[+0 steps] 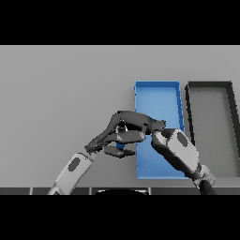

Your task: Pick up the blue pipe and place it into the blue bin.

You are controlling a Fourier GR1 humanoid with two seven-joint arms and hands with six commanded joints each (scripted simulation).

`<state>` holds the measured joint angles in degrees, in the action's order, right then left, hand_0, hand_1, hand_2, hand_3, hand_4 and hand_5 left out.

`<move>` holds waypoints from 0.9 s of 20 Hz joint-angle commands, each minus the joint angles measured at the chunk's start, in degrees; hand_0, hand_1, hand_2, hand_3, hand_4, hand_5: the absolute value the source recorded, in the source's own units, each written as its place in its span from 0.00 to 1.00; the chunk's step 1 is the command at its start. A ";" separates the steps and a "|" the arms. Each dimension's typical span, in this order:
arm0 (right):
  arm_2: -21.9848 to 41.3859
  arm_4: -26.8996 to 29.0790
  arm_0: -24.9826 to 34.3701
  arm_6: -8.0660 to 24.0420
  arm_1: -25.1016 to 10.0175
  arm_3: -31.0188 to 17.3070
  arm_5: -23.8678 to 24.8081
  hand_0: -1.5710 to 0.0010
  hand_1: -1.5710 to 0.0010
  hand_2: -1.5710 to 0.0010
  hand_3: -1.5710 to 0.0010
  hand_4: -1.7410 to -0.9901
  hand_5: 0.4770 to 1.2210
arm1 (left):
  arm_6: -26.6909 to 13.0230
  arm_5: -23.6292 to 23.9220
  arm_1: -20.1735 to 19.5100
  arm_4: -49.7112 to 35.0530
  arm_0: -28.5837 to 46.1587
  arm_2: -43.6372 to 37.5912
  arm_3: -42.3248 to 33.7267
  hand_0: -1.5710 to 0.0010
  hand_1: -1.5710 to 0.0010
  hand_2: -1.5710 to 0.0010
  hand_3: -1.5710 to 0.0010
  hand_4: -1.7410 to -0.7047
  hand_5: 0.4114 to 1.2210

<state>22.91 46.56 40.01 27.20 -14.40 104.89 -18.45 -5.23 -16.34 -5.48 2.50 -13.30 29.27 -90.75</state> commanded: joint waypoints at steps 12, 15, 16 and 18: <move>-14.17 0.51 22.05 -1.89 -9.08 -15.91 9.18 0.00 0.00 0.00 0.00 0.32 1.00 | -2.50 -0.13 -1.54 0.21 1.24 0.65 -3.89 1.00 1.00 1.00 1.00 0.82 0.09; -16.11 -2.85 20.88 -1.74 -10.71 -22.89 9.57 0.00 0.00 0.00 0.00 0.32 1.00 | -2.55 -0.65 -1.93 -0.44 0.99 0.07 -3.63 1.00 1.00 1.00 1.00 0.82 0.09; -16.92 -2.99 19.37 -1.46 -11.23 -24.42 9.35 0.00 0.00 0.00 0.00 0.32 1.00 | -2.16 -0.48 -1.79 -0.13 0.97 0.07 -3.05 1.00 1.00 1.00 1.00 0.83 0.09; -17.47 -4.81 15.22 -1.21 -11.91 -27.47 8.95 0.00 0.00 0.00 0.00 0.32 1.00 | -1.64 -0.33 -1.86 0.17 1.19 0.18 -3.25 1.00 1.00 1.00 1.00 0.83 0.09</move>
<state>5.44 41.67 55.12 26.26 -26.32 77.35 -9.49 -6.87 -16.68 -7.34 2.66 -12.09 29.45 -94.00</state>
